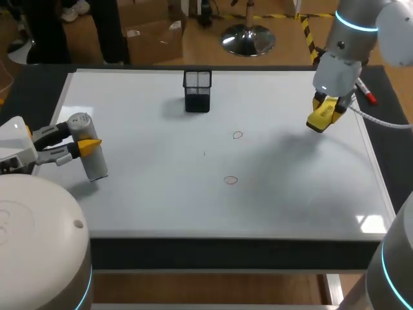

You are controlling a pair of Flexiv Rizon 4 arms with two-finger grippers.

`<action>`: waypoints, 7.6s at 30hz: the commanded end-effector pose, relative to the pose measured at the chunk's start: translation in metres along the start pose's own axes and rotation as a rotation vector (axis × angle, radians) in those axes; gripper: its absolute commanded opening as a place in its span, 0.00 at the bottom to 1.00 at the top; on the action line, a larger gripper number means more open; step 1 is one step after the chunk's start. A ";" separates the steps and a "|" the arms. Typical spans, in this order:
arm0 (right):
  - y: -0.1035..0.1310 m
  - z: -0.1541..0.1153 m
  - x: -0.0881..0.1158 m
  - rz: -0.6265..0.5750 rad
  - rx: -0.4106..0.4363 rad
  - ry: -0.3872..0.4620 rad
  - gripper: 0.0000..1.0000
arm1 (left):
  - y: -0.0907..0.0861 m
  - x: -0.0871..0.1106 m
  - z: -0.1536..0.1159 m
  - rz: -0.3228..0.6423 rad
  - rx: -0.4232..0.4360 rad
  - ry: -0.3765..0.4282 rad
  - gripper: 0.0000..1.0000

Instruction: Pick up the inspection probe, press it on each red-marked spot on the whiteboard one by one, put down the probe, pick up the eraser, and wipe off all the red marks.

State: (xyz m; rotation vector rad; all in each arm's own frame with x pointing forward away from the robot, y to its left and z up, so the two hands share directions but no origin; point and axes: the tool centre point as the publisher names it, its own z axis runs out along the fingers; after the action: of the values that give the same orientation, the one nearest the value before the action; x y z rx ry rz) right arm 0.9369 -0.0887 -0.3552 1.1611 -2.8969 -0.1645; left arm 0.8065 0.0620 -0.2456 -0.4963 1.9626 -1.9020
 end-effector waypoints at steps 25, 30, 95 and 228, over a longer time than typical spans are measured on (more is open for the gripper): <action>-0.001 0.000 -0.001 -0.002 0.001 0.004 0.00 | -0.018 0.018 0.030 0.021 0.011 0.014 0.00; -0.001 0.000 -0.001 -0.002 0.001 0.004 0.00 | -0.023 0.025 0.054 0.026 0.008 0.035 0.00; -0.001 0.000 -0.001 -0.002 0.001 0.004 0.00 | -0.004 0.064 0.360 0.046 0.068 0.426 0.00; -0.001 0.000 -0.001 -0.002 0.001 0.004 0.00 | -0.107 -0.026 0.428 0.119 0.030 0.475 0.00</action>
State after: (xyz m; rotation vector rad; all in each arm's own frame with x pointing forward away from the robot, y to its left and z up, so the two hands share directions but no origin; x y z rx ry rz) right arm 0.9372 -0.0885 -0.3557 1.1611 -2.8970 -0.1644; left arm 1.0221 -0.2942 -0.1513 0.0344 2.1332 -2.0792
